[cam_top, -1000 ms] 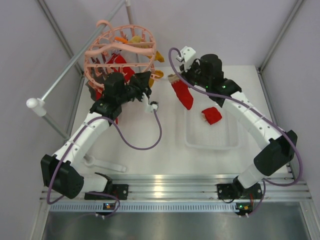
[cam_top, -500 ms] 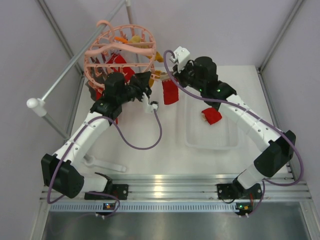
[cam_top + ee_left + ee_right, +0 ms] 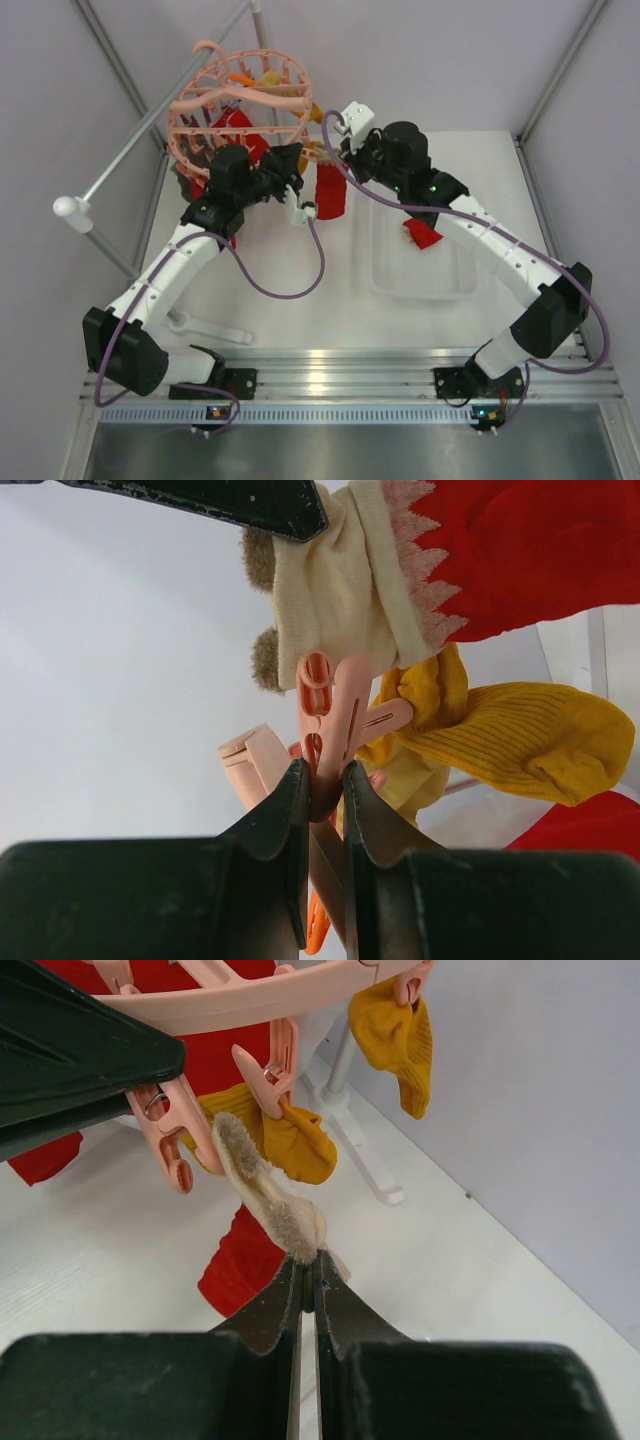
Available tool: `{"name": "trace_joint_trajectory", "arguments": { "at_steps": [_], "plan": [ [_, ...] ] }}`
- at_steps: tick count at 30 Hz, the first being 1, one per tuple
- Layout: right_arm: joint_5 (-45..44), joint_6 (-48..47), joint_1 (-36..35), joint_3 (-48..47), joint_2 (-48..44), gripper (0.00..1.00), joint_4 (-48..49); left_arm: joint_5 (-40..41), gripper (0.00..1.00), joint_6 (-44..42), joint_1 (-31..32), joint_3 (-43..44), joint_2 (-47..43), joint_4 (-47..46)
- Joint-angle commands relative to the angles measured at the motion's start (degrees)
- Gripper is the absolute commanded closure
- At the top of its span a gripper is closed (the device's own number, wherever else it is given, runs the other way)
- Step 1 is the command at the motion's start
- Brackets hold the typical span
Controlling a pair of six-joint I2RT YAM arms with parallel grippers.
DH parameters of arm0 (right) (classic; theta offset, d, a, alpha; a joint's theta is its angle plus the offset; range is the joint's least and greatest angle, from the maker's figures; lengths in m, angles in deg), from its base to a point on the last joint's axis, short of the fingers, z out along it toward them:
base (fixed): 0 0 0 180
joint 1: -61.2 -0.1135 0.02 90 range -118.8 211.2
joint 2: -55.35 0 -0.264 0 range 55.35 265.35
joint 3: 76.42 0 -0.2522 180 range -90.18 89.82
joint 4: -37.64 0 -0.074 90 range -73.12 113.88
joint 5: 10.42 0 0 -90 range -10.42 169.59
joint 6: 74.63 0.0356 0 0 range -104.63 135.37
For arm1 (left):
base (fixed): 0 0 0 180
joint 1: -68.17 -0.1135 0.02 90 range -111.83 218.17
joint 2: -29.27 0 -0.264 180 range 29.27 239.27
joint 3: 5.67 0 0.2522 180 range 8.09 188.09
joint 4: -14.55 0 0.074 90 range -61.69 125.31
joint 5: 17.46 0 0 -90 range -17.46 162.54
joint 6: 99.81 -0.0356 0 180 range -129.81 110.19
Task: Clip the socks to the hanger
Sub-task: Clamp the sock onto the hanger.
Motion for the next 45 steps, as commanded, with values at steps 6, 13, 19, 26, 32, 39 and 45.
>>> {"name": "trace_joint_trajectory", "arguments": {
  "at_steps": [6, 13, 19, 26, 32, 39, 45],
  "plan": [
    [-4.32, 6.21, -1.25, -6.48, 1.11, 1.0, -6.72, -2.14, 1.0, -1.73, -0.04, -0.36, 0.0, -0.48],
    [-6.44, 7.7, -2.92, -11.59, 4.54, 1.0, -11.56, -2.32, 1.0, -2.61, 0.05, -0.28, 0.17, -0.48],
    [-8.28, 7.27, -5.2, -14.49, 6.82, 1.0, -14.55, -2.14, 1.0, -3.13, 0.14, -0.45, 0.35, -0.48],
    [-8.72, 7.44, -5.56, -17.13, 8.67, 1.0, -16.22, -2.06, 1.0, -3.75, 0.14, -0.72, 0.17, -0.3],
    [-8.81, 7.79, -5.64, -18.09, 9.29, 1.0, -16.92, -2.14, 1.0, -4.01, 0.14, -0.63, 0.26, 0.04],
    [-8.99, 7.88, -5.64, -20.47, 10.08, 1.0, -17.28, -2.41, 1.0, -4.54, 0.14, -0.54, 0.26, 1.63],
    [-7.94, 7.97, -5.73, -19.94, 9.03, 1.0, -17.37, -1.79, 1.0, -4.45, 0.14, -0.37, 0.61, 1.37]
  ]
}}
